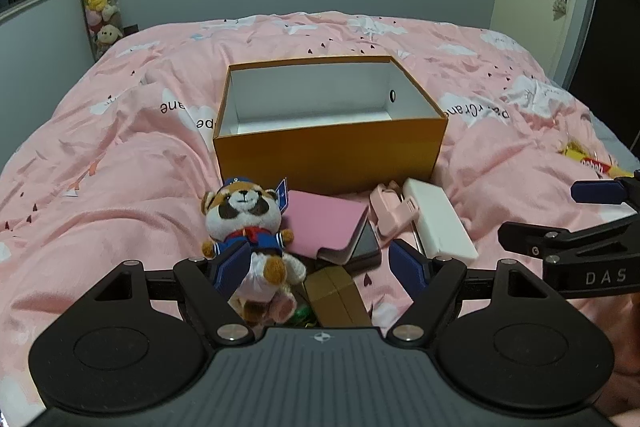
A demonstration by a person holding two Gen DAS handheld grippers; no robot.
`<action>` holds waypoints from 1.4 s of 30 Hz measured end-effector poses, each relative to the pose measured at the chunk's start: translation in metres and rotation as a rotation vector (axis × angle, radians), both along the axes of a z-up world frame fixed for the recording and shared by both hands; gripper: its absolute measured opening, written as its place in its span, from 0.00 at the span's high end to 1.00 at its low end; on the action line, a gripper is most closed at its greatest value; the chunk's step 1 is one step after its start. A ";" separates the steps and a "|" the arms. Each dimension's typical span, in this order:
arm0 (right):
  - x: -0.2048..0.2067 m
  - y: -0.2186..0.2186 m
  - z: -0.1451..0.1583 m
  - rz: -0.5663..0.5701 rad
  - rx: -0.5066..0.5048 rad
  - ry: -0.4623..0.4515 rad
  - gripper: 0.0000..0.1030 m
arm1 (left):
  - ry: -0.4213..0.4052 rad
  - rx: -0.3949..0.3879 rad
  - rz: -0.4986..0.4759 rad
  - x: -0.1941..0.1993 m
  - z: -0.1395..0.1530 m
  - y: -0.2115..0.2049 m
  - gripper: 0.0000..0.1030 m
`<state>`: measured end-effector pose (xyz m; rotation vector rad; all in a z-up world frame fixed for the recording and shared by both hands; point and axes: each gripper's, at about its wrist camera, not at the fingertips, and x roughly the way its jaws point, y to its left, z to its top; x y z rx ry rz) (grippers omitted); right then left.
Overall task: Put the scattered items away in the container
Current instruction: 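Move both tools toward the white box and pink fan beside the orange box, then grasp the white rectangular box with the right tool while the left tool grasps the pink fan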
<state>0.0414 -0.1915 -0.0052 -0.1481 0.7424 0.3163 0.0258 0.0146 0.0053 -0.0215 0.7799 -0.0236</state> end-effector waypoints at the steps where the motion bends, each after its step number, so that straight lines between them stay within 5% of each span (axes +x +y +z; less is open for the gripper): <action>1: 0.002 0.000 0.000 -0.001 -0.008 -0.012 0.00 | 0.004 -0.011 0.000 0.004 0.000 0.001 0.13; 5: 0.013 0.001 -0.004 0.005 -0.059 -0.046 0.00 | 0.029 -0.080 -0.048 0.018 -0.001 0.003 0.13; 11: 0.034 -0.001 -0.017 0.029 -0.060 -0.005 0.02 | 0.081 -0.141 -0.169 0.041 -0.012 -0.009 0.29; 16: 0.056 -0.002 -0.029 0.025 -0.022 0.089 0.28 | 0.120 -0.169 -0.249 0.063 -0.020 -0.023 0.48; 19: 0.071 -0.002 -0.038 0.016 0.003 0.149 0.36 | 0.146 -0.170 -0.261 0.077 -0.026 -0.028 0.59; 27: 0.096 0.017 -0.064 0.028 -0.003 0.240 0.31 | 0.184 -0.162 -0.236 0.097 -0.038 -0.020 0.60; 42: 0.120 0.055 -0.113 0.119 -0.196 0.262 0.29 | 0.201 -0.193 -0.267 0.115 -0.051 -0.014 0.60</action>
